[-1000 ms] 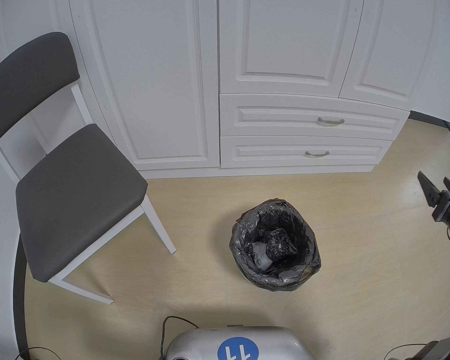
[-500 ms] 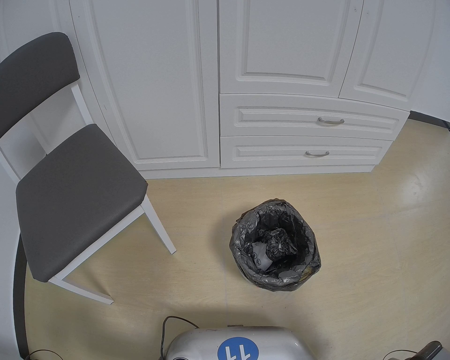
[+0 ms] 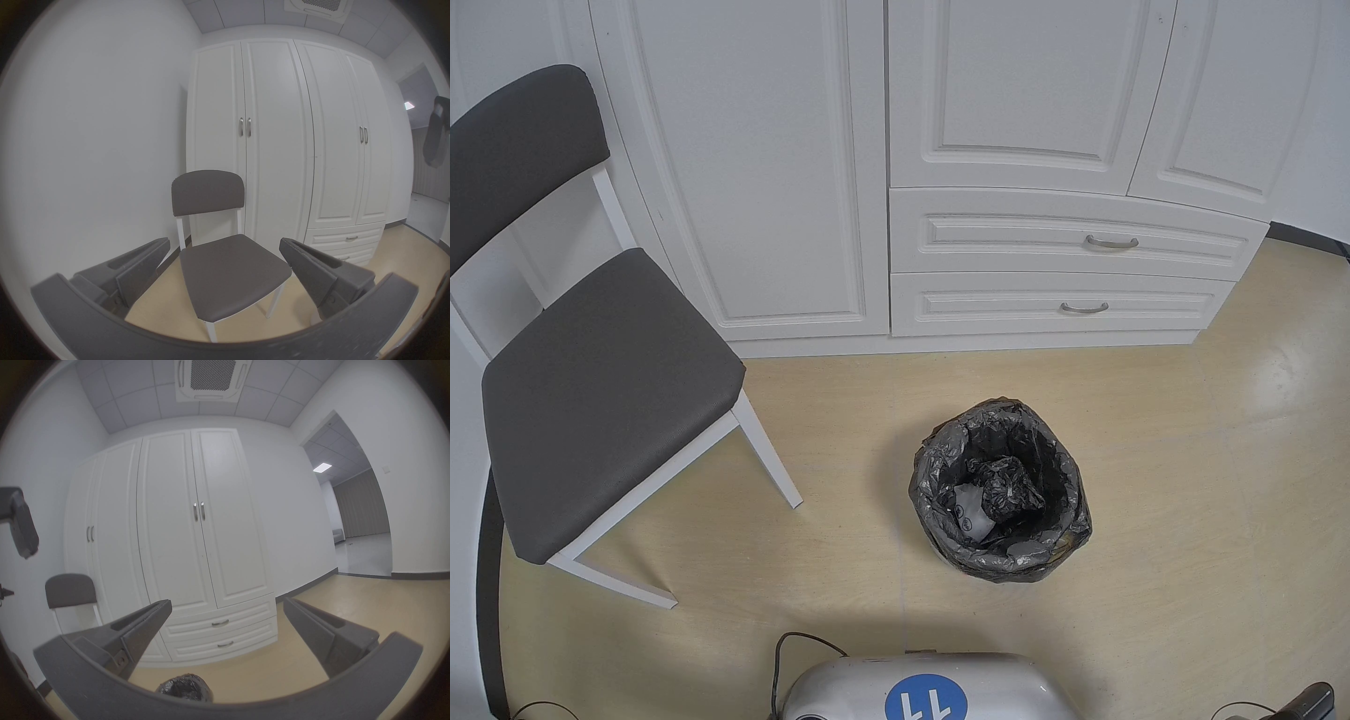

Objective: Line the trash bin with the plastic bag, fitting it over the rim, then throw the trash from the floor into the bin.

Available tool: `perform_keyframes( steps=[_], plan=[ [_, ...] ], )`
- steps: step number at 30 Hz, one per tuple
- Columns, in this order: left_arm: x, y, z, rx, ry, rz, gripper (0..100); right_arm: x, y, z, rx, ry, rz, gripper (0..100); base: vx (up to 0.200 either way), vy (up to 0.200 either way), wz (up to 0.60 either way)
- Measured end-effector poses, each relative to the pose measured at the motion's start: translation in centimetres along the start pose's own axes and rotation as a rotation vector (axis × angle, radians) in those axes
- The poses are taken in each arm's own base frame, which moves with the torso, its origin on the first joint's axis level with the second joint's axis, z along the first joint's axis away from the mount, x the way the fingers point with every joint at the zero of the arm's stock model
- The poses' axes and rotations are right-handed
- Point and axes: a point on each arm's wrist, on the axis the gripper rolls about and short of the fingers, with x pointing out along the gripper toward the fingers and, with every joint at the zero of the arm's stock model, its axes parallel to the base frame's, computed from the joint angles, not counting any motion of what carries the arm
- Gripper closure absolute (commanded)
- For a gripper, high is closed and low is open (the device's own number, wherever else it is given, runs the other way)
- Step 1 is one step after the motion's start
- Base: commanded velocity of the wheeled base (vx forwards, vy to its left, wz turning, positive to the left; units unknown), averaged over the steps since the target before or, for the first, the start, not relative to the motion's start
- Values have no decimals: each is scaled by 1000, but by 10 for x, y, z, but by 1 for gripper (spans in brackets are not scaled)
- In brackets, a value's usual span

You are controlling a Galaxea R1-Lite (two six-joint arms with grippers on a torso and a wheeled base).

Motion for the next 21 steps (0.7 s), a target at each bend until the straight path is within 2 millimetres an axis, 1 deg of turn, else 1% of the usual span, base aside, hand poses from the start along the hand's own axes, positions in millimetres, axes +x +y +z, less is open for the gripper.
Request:
perform_keyframes(
  steps=[5,10,17,21],
  plan=[
    [-9,1,-2,-1,-27,12,0,-9,0,0,9,-35,19,0,0,0,0],
    [-15,1,-5,-3,-48,23,0,-12,-1,-1,34,-52,9,0,0,0,0],
    [-18,1,-6,-6,-69,27,0,-14,-1,2,43,-78,-8,0,0,0,0],
    [-18,1,-8,-6,-75,29,0,-15,-1,10,26,-144,-45,0,0,0,0]
  ],
)
